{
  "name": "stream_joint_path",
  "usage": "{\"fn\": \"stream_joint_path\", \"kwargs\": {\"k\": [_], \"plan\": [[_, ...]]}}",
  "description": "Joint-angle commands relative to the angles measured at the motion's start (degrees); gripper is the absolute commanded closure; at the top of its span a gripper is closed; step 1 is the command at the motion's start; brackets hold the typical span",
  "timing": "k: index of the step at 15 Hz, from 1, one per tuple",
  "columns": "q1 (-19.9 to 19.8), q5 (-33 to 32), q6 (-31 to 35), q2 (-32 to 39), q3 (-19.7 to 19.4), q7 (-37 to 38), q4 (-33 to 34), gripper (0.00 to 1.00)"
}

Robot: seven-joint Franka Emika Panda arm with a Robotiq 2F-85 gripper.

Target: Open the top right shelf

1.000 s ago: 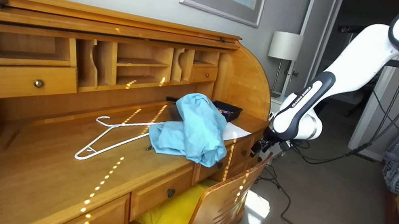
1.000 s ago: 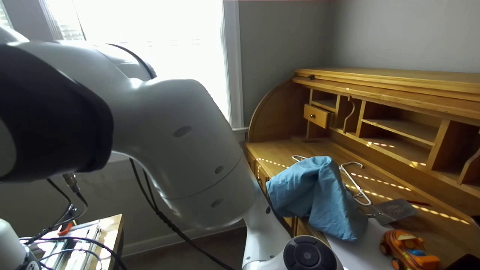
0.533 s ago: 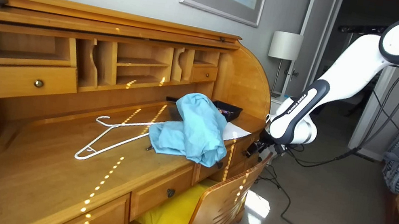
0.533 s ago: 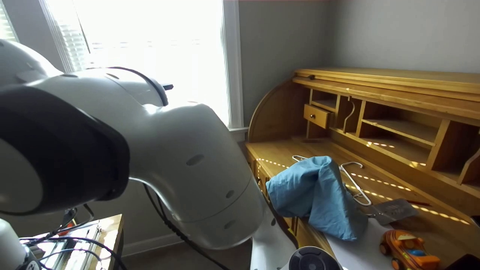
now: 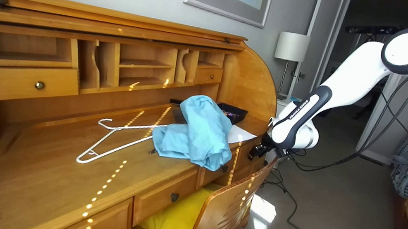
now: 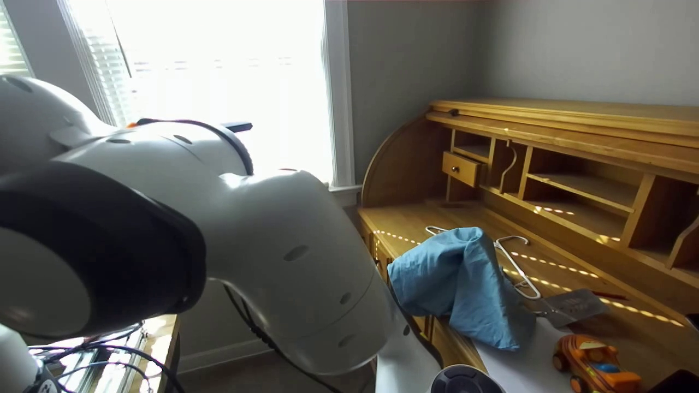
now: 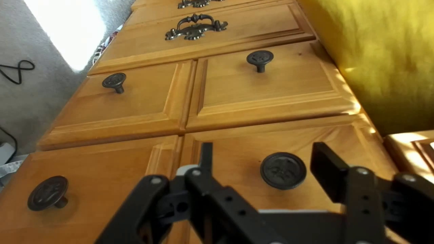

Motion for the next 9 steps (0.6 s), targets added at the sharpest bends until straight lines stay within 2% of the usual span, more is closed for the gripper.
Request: {"fn": "stream_joint_path", "kwargs": {"k": [1, 6, 9], "plan": [[0.38, -2.6, 0.25, 2.45, -0.38, 2.71, 3.12, 0.56], [1.04, -3.25, 0.79, 2.62, 0.16, 2.72, 3.28, 0.9], [1.45, -2.89, 1.07, 2.24, -0.74, 3.54, 2.57, 0.92]]}}
